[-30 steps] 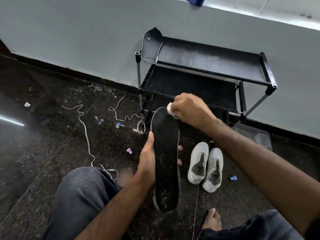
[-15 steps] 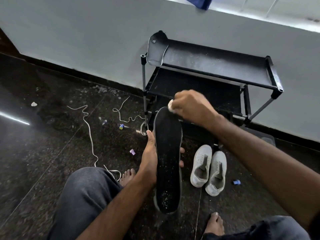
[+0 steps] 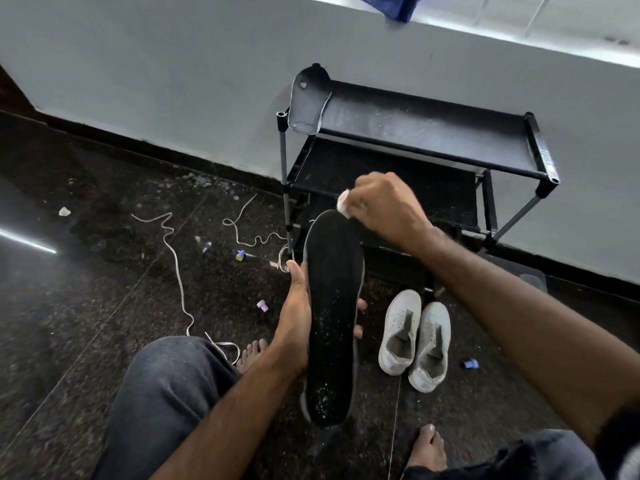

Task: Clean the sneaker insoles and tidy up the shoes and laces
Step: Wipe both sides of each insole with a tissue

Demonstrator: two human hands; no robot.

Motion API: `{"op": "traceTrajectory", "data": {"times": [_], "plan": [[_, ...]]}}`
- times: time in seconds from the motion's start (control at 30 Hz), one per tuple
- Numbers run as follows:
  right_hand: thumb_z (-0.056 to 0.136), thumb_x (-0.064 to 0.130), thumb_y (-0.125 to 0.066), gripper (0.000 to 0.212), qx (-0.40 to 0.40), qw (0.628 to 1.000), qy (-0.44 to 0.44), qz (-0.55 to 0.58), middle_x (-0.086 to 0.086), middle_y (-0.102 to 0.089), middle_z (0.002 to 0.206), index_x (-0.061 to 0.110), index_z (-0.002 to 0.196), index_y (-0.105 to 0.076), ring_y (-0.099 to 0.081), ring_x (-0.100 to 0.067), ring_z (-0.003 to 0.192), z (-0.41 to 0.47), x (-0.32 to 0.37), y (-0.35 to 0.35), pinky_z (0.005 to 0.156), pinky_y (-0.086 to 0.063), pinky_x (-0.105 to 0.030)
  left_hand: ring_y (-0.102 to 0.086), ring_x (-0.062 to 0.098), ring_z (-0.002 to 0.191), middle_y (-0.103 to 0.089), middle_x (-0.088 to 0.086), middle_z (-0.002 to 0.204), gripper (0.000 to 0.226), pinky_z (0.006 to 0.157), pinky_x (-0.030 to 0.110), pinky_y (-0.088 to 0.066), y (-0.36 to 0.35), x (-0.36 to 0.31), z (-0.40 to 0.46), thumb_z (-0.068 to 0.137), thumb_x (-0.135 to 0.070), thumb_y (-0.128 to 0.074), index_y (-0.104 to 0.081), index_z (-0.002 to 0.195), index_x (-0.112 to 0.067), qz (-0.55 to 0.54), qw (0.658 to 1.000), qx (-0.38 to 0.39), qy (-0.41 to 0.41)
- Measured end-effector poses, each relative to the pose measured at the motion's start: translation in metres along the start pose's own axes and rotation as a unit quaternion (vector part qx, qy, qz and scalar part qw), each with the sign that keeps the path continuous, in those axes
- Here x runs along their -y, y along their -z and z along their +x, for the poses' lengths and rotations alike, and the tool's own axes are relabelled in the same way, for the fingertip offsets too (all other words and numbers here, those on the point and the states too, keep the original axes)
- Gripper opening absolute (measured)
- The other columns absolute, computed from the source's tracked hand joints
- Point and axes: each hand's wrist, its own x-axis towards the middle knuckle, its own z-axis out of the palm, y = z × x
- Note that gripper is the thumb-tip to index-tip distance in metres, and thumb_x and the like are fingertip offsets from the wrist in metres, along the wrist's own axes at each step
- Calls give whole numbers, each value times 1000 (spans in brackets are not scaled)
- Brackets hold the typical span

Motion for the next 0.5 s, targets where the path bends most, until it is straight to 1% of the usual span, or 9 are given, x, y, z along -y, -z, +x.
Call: {"op": "traceTrajectory", "data": {"times": [0.07,0.1,0.23,0.3,0.33,0.37,0.4,0.43,0.5], "plan": [[89,18,-71,11,-62,991,-110,51,7,-66,79,22,91,-81,-62,-12,75,0,-1,8,71,-52,-29,-66,29,74,-67,21,104,95,54,39,-54,2,0,1,82,-80,-28,-47,147,-13,9,1000,0,11],[90,19,-72,11,-64,988,-115,84,9,-67,82,22,94,-81,-61,-8,76,-3,7,12,72,-49,-23,-65,31,71,-68,22,101,97,55,38,-54,2,-2,1,80,-81,-27,-51,144,-12,17,1000,-4,14],[91,22,-72,9,78,989,7,128,15,-66,87,27,93,-79,-58,1,79,-33,56,9,72,-47,-15,-62,32,61,-70,23,89,92,58,37,-54,-2,-1,3,80,-83,-20,-68,126,-19,65,998,-14,17],[88,21,-73,9,86,990,38,104,14,-65,84,28,89,-79,-58,0,76,-36,57,-3,69,-45,-17,-63,31,65,-69,22,94,88,59,35,-52,-4,0,2,84,-82,-20,-73,117,-20,61,998,-16,5],[87,19,-73,10,70,994,38,77,12,-66,82,26,86,-79,-59,-3,75,-30,49,-9,69,-46,-21,-63,30,68,-68,22,101,85,57,36,-52,-6,0,1,84,-81,-23,-69,125,-22,46,999,-18,-4],[86,17,-72,11,46,998,22,43,9,-67,80,25,84,-79,-62,-8,75,-20,37,-14,71,-47,-25,-64,29,71,-67,22,107,84,54,36,-52,-6,-2,0,84,-80,-27,-61,135,-24,27,999,-17,-10],[85,17,-71,12,19,1000,-16,13,7,-68,80,24,82,-79,-65,-13,76,-10,25,-14,73,-48,-30,-64,28,72,-65,21,107,85,53,36,-52,-7,-2,-1,84,-79,-29,-54,142,-23,13,1000,-13,-9],[84,18,-70,13,-4,997,-74,1,7,-69,80,26,82,-80,-67,-16,78,-3,14,-10,74,-47,-31,-63,28,71,-65,20,102,89,52,36,-53,-7,-3,-3,84,-80,-28,-53,143,-18,10,1000,-9,1],[85,21,-71,11,-62,984,-168,21,11,-67,79,28,84,-80,-65,-11,77,2,1,1,72,-45,-27,-63,29,65,-66,19,91,95,55,36,-55,-5,-4,-5,85,-81,-22,-67,127,-9,26,999,-11,22]]}}
